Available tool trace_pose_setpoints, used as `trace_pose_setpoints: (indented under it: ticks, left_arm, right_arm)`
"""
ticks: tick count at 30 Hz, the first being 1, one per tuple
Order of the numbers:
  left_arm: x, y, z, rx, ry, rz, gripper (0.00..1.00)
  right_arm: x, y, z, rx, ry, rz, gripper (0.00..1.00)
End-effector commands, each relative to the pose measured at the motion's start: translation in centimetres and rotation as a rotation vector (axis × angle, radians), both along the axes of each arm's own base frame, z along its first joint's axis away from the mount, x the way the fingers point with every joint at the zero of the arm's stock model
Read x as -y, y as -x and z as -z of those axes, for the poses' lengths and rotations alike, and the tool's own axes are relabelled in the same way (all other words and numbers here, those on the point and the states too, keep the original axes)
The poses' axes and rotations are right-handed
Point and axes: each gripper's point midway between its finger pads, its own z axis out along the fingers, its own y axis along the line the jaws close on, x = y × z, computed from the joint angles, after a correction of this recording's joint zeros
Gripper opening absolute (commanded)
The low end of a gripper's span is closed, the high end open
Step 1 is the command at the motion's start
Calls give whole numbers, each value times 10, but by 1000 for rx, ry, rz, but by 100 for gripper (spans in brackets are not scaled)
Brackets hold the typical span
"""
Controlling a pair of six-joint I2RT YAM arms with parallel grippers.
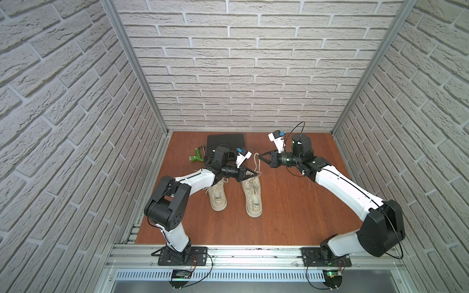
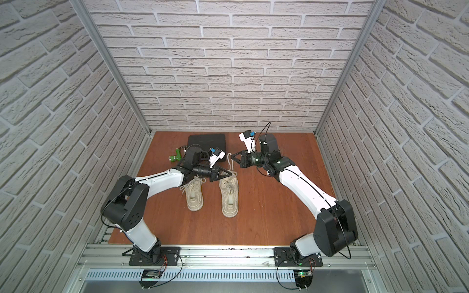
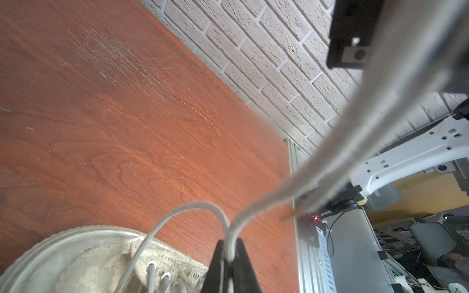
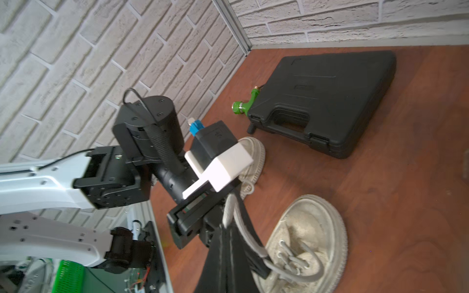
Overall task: Tie the shoes
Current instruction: Cross the shoelace with the shoelace.
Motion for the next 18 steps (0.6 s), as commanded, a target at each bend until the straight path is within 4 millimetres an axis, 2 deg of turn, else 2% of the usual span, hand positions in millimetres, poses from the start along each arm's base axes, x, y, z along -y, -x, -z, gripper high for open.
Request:
trace_pose_setpoints:
  ticks: [1,6,9,14,16,18]
  left_arm:
    - [1,3,-11,50,25,12,3]
    - [-2,4,-9,50,25,2,2]
    - [-5,1,-8,44,30,-19,1]
    - [-12,-6,-8,33,44,-62,0]
    - [-15,-8,-8,32,41,-76,0]
    - [-17,-9,-6,27,37,-88,0]
  right_arm:
    - [3,-21,14,105,132,-29,3]
    - [-8,-59,38,167,174,-35,3]
    - [-11,-77,59,159,178,-7,4]
    - [2,-93,100,118,243,86,44]
    - [17,-94,108,105,296,132,52]
    - [36,-92,104,117,322,184,57]
